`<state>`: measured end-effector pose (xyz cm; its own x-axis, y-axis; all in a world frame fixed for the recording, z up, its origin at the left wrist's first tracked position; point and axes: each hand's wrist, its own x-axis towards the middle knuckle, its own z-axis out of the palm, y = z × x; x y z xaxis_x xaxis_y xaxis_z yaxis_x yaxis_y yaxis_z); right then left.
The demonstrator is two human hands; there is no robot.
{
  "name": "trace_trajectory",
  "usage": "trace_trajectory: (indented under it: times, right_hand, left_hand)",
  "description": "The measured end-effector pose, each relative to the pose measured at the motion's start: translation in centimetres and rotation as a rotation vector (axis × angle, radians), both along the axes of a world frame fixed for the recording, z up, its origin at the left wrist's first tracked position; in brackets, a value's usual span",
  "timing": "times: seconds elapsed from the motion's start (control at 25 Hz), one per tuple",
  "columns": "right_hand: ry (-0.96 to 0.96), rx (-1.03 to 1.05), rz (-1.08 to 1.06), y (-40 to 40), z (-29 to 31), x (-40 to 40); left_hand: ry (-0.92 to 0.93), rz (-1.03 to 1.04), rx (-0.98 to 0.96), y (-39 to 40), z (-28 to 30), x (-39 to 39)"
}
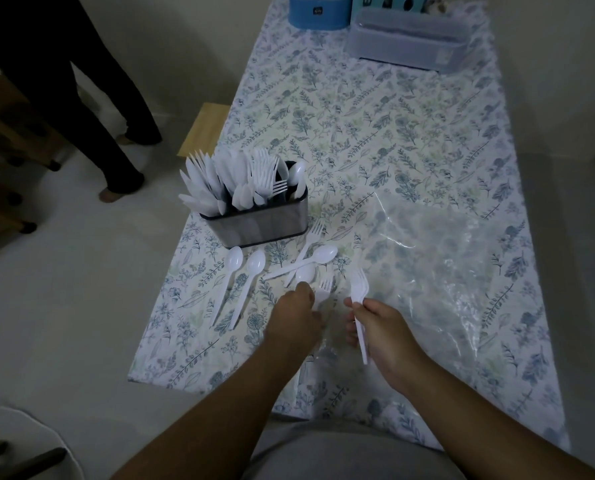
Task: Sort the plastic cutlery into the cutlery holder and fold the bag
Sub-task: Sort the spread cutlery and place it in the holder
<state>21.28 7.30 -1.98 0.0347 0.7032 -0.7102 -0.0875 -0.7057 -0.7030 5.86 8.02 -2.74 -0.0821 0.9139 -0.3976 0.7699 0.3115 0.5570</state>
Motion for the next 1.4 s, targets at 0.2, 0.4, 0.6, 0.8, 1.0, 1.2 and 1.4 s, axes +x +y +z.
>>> trace_trajectory:
  times: [0.2, 0.4, 0.6, 0.8, 1.0, 1.2, 1.4]
  right_hand:
    - [0.034, 0.065, 0.055, 0.2, 0.8, -1.0]
    - [0.099, 0.099, 0.09, 1.0, 0.9, -1.6]
    - [0.04, 0.065, 0.094, 0.7, 0.7, -1.5]
    - [0.004, 0.056, 0.042, 0.9, 1.8, -0.3]
    - [-0.016, 0.072, 0.039, 1.8, 2.4, 0.8]
    - [0.072, 0.188, 0.043, 3.4, 4.5, 0.2]
    - [0.116, 0.277, 0.16, 3.3, 5.5, -0.9]
  left_hand:
    - [-0.429, 0.239, 0.073, -0.6, 1.7, -0.2]
    - [-0.42, 0.051, 0.147, -0.5, 2.6, -0.6]
    - [-0.107, 0.057, 0.24, 4.5, 1.6, -1.9]
    - [0.084, 0.094, 0.13, 9.7, -1.0, -1.6]
    - [-0.017, 0.051, 0.277, 9.0, -0.3, -1.7]
    - [-0.589, 0.175, 0.326, 4.4, 4.6, -0.1]
    - [-0.717, 0.236, 0.275, 0.3, 5.1, -0.2]
